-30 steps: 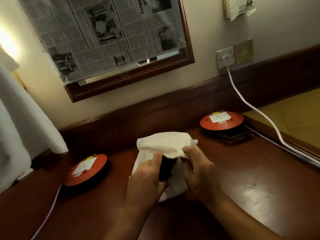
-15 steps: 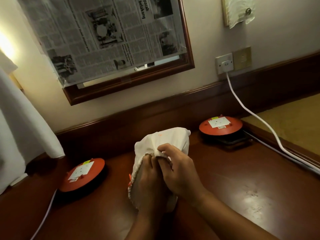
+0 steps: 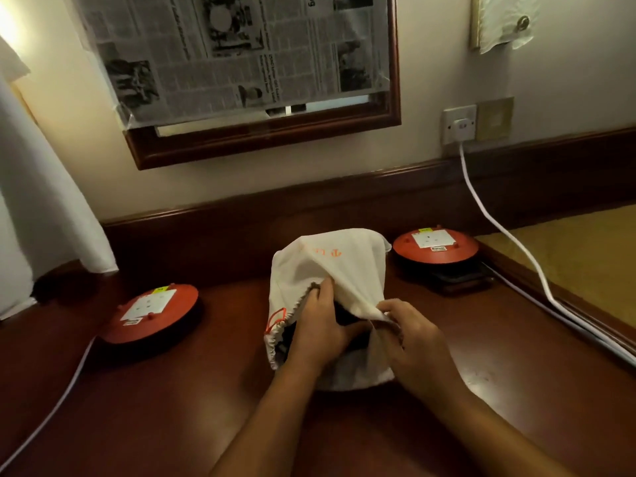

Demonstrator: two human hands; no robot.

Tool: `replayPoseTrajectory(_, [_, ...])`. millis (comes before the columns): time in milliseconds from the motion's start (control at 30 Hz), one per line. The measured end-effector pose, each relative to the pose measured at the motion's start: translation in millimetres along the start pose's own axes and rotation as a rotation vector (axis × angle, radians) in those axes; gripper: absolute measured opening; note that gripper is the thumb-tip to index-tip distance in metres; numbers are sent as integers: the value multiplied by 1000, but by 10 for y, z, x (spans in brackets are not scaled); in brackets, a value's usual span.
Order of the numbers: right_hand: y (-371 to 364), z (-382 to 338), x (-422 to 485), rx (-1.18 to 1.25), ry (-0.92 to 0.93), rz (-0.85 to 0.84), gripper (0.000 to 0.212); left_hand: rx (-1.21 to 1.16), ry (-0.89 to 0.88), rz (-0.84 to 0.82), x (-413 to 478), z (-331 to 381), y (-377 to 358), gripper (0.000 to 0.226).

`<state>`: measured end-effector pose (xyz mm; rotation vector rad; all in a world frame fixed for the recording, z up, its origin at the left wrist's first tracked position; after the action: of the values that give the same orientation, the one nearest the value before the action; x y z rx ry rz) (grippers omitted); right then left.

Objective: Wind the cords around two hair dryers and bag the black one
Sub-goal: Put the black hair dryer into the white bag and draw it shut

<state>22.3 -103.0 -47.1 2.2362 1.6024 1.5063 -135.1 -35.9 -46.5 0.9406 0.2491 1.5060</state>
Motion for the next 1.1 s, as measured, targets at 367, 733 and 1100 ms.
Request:
replayPoseTrajectory(367, [108,-321,-23,-348,165,62,22,194,-314,367,-718,-193,1031,46])
replayPoseTrajectory(733, [-390,-484,444,-298,230,-204,24,-178,-72,124,-573,-810,738,23])
replayPoseTrajectory(1100, [-914,-523,147,-581,215,-734,115,-42,-261,-17,-775,-453,737,41])
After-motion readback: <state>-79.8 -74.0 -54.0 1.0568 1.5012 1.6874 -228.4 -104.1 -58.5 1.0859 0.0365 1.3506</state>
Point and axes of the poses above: each hand's wrist, its own x-axis towards the middle knuckle, its own y-axis out of the back of the hand, z = x × y, the point moved 10 cm from there along x, towards the middle knuckle, and after that the axes turned 8 degrees about -x, right-handed, at the moved point
